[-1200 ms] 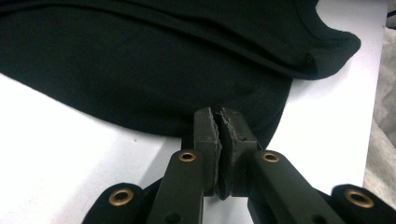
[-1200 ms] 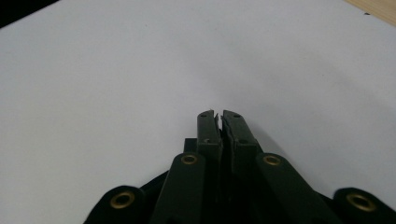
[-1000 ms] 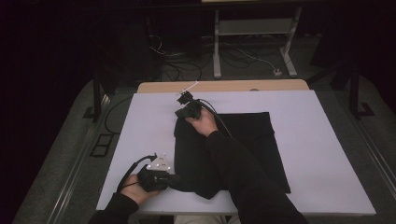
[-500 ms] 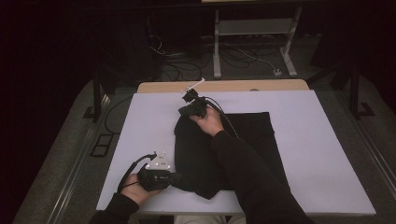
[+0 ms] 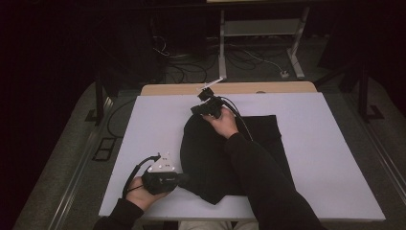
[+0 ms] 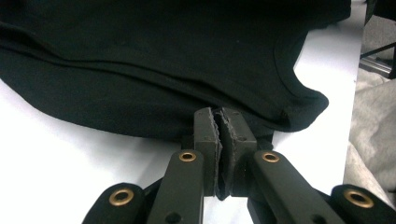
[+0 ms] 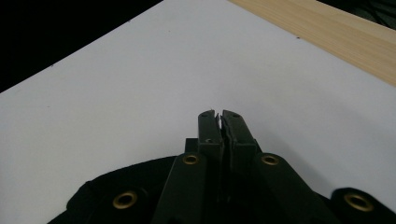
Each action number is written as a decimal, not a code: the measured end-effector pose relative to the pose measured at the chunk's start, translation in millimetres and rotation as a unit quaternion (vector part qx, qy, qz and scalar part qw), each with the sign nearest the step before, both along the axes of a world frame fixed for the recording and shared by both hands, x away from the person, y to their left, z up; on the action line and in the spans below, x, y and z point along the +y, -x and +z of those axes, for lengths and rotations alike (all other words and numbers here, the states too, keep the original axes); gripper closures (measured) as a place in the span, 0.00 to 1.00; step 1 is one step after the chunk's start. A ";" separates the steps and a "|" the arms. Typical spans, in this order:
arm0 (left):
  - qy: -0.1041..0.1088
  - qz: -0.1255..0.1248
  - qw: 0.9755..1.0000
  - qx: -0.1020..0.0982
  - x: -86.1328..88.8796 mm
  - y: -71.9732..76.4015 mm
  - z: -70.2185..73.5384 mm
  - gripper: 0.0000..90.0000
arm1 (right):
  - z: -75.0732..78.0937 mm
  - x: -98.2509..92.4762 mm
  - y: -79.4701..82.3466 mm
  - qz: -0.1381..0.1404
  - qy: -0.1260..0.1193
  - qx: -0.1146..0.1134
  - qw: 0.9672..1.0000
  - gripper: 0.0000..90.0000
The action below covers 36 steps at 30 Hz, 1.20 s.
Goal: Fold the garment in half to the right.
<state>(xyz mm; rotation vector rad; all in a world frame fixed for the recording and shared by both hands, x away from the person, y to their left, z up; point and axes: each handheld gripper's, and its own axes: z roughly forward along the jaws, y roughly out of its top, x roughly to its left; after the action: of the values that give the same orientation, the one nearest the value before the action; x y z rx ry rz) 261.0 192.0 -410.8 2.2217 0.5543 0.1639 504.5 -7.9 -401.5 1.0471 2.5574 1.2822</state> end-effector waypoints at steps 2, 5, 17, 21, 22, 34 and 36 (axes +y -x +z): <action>0.004 0.002 1.000 -0.001 -0.9 0.0 0.8 0.93 | 1.0 -4.5 0.2 -0.003 -0.001 0.000 1.000 0.95; 0.008 0.002 1.000 -0.003 -2.4 0.2 2.3 0.93 | 2.3 -10.8 0.5 -0.008 -0.004 0.001 1.000 0.96; 0.027 0.000 1.000 -0.015 -9.6 -0.7 9.2 0.93 | 2.9 -29.4 2.3 -0.020 -0.006 -0.001 1.000 0.96; 0.028 -0.010 0.999 -0.019 -17.2 -1.2 12.1 0.94 | 4.1 -35.6 2.4 -0.026 -0.006 -0.001 1.000 0.95; 0.027 -0.011 0.999 -0.018 -19.4 -2.1 12.4 0.94 | 4.4 -37.3 2.3 -0.026 -0.006 -0.001 1.000 0.95; 0.037 -0.028 0.999 -0.027 -42.2 -8.4 19.6 0.94 | 5.7 -53.5 2.7 -0.038 -0.011 -0.002 0.999 0.95; 0.035 -0.032 0.998 -0.028 -45.6 -9.7 19.7 0.94 | 6.0 -56.1 2.6 -0.041 -0.013 -0.002 0.999 0.95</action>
<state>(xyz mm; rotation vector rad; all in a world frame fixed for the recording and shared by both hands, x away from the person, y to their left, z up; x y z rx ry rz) 270.7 146.3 -391.0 2.1565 0.4507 0.1691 501.9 -64.0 -395.5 1.1385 2.4738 1.2981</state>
